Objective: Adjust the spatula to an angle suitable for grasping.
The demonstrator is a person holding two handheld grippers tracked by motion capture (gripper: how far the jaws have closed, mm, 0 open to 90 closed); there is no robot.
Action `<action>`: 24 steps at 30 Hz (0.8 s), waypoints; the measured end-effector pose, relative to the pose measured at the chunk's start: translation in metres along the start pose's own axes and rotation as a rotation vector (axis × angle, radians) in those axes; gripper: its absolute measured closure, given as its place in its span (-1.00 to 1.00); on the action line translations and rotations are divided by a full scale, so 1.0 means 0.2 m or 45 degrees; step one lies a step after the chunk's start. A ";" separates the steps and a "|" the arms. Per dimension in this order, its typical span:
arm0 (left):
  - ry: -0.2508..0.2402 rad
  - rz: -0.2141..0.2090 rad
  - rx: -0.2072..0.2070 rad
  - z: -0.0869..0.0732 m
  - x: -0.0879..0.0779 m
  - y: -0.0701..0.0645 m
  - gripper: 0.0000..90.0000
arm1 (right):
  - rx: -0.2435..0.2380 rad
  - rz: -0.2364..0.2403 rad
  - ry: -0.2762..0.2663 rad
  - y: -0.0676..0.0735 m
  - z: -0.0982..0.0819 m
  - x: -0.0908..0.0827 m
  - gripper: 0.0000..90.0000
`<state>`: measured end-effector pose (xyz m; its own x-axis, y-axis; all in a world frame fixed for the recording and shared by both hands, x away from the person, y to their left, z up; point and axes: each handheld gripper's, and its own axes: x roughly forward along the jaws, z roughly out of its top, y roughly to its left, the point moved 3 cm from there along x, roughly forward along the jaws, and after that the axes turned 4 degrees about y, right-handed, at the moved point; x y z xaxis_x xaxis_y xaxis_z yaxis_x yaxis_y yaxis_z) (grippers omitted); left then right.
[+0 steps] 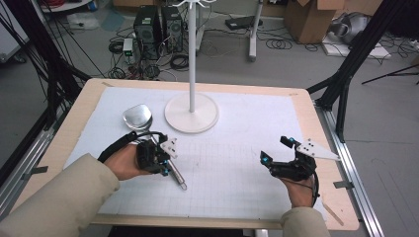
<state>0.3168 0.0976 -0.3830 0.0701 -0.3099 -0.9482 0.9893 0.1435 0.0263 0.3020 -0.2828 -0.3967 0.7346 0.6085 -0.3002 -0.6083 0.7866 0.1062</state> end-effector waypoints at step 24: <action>0.239 -0.004 0.024 0.00 0.18 -0.03 0.99 | 0.003 0.004 0.006 0.00 0.00 0.00 -0.94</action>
<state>0.3132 0.0859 -0.4171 0.0434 -0.1296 -0.9906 0.9919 0.1242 0.0272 0.3020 -0.2816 -0.3971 0.7310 0.6107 -0.3045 -0.6100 0.7848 0.1096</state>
